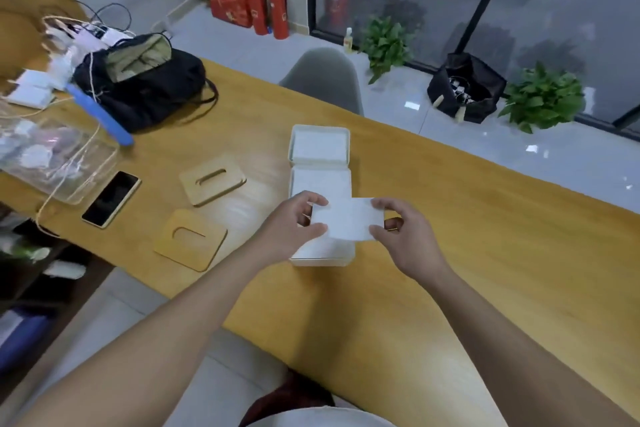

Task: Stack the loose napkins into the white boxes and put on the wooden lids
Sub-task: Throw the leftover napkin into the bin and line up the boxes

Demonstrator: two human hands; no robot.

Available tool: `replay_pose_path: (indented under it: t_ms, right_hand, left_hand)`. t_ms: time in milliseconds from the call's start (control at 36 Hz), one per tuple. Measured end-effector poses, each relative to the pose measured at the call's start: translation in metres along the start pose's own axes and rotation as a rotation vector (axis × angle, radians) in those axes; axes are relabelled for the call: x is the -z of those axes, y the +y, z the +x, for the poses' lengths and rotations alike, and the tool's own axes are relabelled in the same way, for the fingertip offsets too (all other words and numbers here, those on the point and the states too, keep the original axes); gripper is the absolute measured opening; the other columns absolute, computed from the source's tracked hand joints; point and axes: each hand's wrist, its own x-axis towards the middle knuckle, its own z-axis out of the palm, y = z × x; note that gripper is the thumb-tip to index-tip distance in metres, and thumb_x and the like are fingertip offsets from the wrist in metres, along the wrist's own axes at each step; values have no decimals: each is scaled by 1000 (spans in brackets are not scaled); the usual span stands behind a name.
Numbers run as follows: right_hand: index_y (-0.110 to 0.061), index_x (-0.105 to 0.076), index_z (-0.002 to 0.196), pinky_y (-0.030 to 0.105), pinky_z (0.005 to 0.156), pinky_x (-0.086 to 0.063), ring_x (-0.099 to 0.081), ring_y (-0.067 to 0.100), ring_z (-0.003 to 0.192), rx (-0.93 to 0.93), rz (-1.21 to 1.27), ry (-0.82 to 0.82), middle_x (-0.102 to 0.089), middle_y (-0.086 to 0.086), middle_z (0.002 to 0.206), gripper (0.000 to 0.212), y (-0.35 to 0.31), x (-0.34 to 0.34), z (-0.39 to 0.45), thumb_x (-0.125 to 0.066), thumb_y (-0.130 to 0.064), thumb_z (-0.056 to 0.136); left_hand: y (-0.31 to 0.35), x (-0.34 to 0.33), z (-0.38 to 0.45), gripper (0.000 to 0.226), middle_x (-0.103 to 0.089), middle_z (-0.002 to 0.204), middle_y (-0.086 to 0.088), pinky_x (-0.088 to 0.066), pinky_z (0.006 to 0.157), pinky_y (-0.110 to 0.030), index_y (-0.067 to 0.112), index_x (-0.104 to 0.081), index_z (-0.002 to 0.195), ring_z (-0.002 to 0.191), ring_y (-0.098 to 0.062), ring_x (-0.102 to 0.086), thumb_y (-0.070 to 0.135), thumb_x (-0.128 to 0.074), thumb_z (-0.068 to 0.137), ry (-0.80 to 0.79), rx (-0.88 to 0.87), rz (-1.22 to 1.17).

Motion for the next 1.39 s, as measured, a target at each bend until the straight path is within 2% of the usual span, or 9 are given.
replay_pose_path:
  t_ms: [56,167,306,639,778,889,1028,1167,1389]
  right_hand:
    - [-39,-67,126,19,66,-54,-67,13,88,-2,-18,10,-65,-22,134,41,-8,-20,18,-79,-14,96]
    - [-32,-69,127,15,71,-54,-61,9,80,-2,-80,32,-65,-19,132,38,-17,-48,58,-79,-12,96]
    - [-28,-69,132,35,85,-60,-63,9,89,17,-198,43,-61,-16,128,39,-23,-68,115,-78,-15,96]
    - [-25,-60,147,42,95,-58,-61,14,110,0,-317,73,-57,-9,145,45,-15,-83,232,-68,-17,103]
    - [-21,-60,147,27,98,-41,-55,15,119,50,-414,32,-56,-3,149,46,-6,-87,252,-66,-10,103]
    - [-22,-62,144,49,115,-33,-39,32,145,134,-747,4,-43,5,163,44,3,-85,260,-70,-22,101]
    - [-18,-68,128,47,100,-39,-48,34,127,300,-849,37,-53,5,146,31,5,-88,260,-71,-18,97]
    - [-16,-67,133,51,104,-43,-54,33,123,261,-742,-27,-58,6,140,36,14,-101,265,-72,-27,98]
    - [-16,-67,133,50,105,-42,-53,34,122,213,-671,5,-57,6,140,40,26,-109,263,-76,-19,94]
  left_hand:
    - [-8,22,14,34,-69,109,2,-52,75,-22,43,-66,124,89,-19,-67,26,-79,98,16,7,-5]
    - [-23,51,49,33,-68,112,5,-49,72,-18,42,-66,126,84,-7,-66,27,-78,99,75,13,7]
    - [-35,71,102,33,-66,119,7,-47,73,-19,38,-67,131,99,-10,-68,29,-75,100,141,49,37]
    - [-42,86,216,33,-61,107,5,-46,72,-26,34,-67,130,85,-6,-58,23,-71,99,253,-42,222]
    - [-47,89,234,36,-61,99,10,-49,89,-35,28,-67,135,113,-20,-53,26,-72,99,257,-83,396]
    - [-47,97,245,29,-59,117,8,-42,103,-36,34,-74,123,121,-22,-43,44,-76,96,238,-87,600]
    - [-43,102,257,17,-56,114,7,-47,95,-33,28,-77,119,107,-15,-51,30,-72,103,177,-151,542]
    - [-38,91,261,40,-54,114,8,-54,89,-38,23,-66,139,97,-17,-62,23,-73,100,-12,-198,611]
    - [-46,81,262,41,-53,107,4,-52,84,-37,22,-72,137,94,-23,-63,20,-79,96,35,-191,635]
